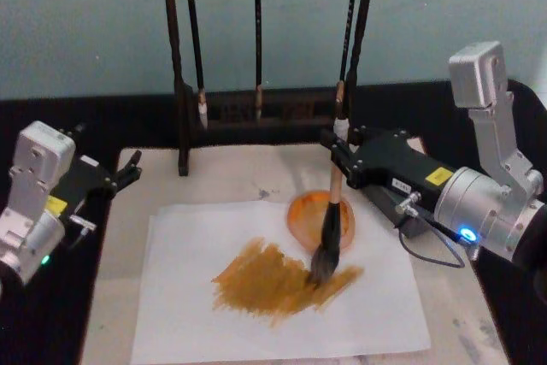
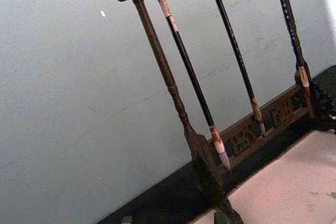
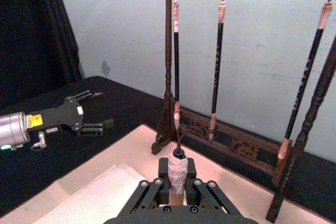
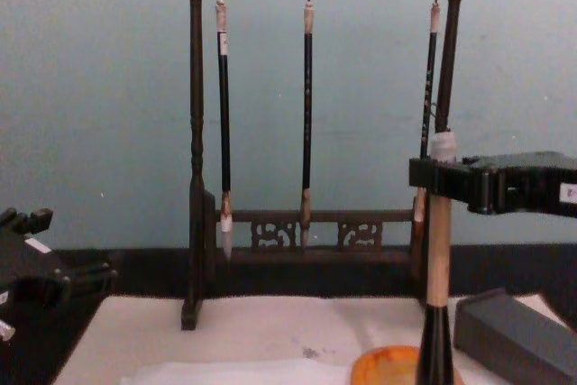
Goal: Pick up the brush from the inkstone, write on the paper, then place the brush back to its original position.
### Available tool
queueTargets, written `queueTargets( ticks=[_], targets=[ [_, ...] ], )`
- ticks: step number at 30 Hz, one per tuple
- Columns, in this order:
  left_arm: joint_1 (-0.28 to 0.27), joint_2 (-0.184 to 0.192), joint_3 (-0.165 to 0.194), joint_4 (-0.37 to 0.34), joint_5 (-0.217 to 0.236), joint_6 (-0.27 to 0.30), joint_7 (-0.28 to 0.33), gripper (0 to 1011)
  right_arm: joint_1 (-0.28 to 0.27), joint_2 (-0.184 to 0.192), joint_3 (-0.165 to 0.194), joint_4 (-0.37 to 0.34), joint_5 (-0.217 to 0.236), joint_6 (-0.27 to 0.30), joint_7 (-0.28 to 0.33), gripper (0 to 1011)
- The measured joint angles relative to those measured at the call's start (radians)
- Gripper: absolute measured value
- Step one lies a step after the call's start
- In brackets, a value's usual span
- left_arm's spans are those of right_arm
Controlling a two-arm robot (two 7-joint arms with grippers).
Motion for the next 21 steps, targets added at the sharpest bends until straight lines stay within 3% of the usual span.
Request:
queueTargets(
  ticks=[14,21],
  targets=[
    [0.000,0.000,0.000,0.000,0.000,0.000,0.000,1010,-0.005,-0.028,0.042,-0.016,0.006,0.022,0.027,162],
    [0.000,0.000,0.000,0.000,0.000,0.000,0.000,1009,0.009,-0.067,0.043,-0.013,0.008,0.028,0.062,162]
  ],
)
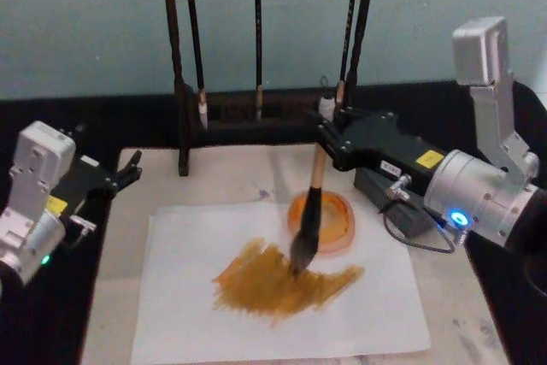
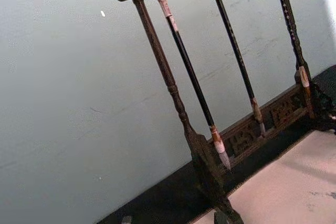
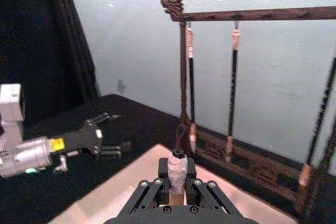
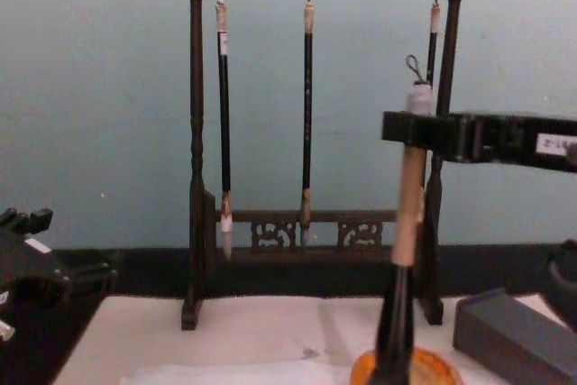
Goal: Pick up the brush from the inkstone, write on the paper, then place the brush back to its original position.
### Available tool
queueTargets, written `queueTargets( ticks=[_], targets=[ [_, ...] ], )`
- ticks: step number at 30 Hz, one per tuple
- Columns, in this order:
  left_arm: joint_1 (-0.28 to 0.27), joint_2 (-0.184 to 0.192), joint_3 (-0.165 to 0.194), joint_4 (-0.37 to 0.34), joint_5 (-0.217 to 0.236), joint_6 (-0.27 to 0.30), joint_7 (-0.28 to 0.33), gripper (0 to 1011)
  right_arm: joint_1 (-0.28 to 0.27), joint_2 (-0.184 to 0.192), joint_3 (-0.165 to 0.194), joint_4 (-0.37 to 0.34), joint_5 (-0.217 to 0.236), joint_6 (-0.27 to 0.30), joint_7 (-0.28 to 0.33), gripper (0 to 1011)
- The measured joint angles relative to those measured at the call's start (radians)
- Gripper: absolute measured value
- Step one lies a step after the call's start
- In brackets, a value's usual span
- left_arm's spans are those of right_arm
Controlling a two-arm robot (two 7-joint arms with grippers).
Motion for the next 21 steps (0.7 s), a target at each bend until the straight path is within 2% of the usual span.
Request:
queueTargets(
  ticks=[9,21],
  targets=[
    [0.000,0.000,0.000,0.000,0.000,0.000,0.000,1010,0.021,-0.046,-0.020,0.030,-0.002,-0.011,0.059,162],
    [0.000,0.000,0.000,0.000,0.000,0.000,0.000,1010,0.024,-0.044,-0.044,0.045,-0.023,-0.023,0.110,162]
  ],
)
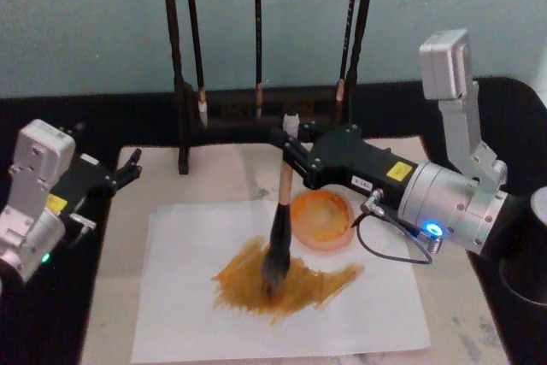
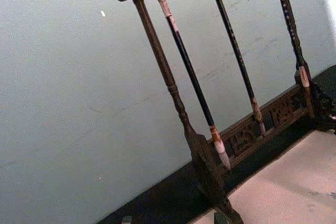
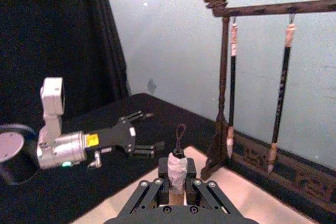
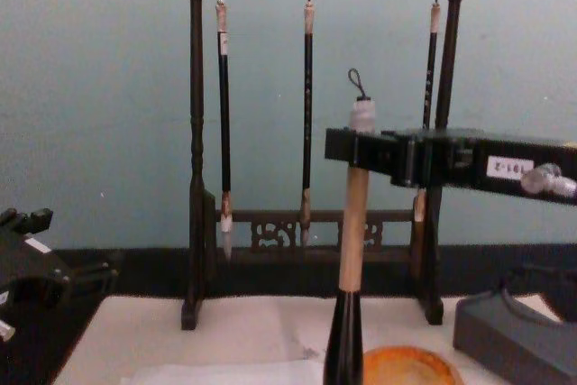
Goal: Pick up the brush from the inkstone, write on the paper, then place the brush back to its original position.
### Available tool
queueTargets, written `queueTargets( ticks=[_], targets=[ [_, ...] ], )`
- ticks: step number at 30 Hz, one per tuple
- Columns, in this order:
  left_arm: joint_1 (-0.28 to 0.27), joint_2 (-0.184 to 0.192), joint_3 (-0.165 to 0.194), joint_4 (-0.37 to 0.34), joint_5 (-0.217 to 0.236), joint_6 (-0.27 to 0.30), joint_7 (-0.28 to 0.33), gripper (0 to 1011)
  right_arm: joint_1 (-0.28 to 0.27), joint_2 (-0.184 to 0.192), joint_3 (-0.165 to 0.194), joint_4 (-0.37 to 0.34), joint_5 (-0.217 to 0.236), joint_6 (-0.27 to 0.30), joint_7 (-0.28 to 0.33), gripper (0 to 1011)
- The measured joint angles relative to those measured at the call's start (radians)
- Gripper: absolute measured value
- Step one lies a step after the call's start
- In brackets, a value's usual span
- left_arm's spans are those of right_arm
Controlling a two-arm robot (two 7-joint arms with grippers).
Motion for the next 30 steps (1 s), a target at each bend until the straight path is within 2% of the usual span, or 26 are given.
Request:
queueTargets(
  ticks=[6,17,30],
  targets=[
    [0.000,0.000,0.000,0.000,0.000,0.000,0.000,1010,-0.001,0.009,-0.009,0.007,-0.011,-0.002,0.020,162],
    [0.000,0.000,0.000,0.000,0.000,0.000,0.000,1009,0.000,0.006,-0.007,0.031,-0.024,-0.003,0.020,162],
    [0.000,0.000,0.000,0.000,0.000,0.000,0.000,1009,-0.018,-0.003,0.026,0.044,-0.027,0.000,-0.004,162]
  ],
)
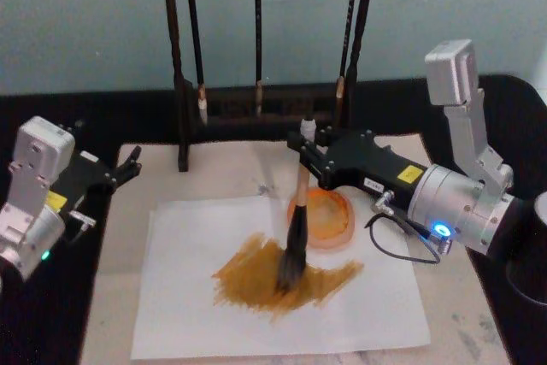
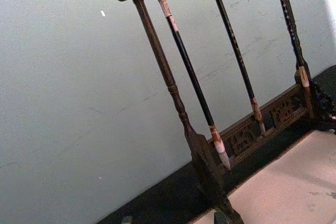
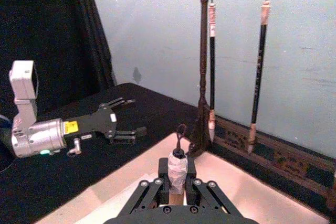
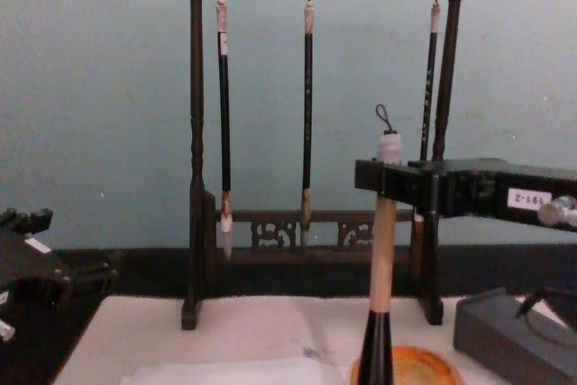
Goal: Pick up the brush from the inkstone, write on the paper, then place the brush back to its original position.
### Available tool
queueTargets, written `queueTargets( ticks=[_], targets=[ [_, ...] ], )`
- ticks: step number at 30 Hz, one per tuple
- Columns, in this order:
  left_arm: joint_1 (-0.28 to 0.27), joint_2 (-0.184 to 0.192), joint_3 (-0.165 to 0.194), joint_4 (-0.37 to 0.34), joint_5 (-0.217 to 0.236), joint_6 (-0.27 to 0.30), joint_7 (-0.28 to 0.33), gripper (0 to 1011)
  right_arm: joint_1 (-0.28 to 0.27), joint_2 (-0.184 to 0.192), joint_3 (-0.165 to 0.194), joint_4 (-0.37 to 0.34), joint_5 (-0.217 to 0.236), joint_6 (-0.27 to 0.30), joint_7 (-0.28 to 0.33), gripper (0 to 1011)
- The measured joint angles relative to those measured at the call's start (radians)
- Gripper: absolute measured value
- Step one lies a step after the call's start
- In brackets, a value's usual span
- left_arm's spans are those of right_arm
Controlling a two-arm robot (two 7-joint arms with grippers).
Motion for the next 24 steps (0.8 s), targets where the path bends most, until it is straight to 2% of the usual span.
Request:
queueTargets(
  ticks=[7,24],
  targets=[
    [0.000,0.000,0.000,0.000,0.000,0.000,0.000,1010,-0.008,0.000,0.018,-0.001,0.010,-0.001,-0.003,162],
    [0.000,0.000,0.000,0.000,0.000,0.000,0.000,1010,-0.011,0.005,0.017,-0.012,0.014,0.000,0.004,162]
  ],
)
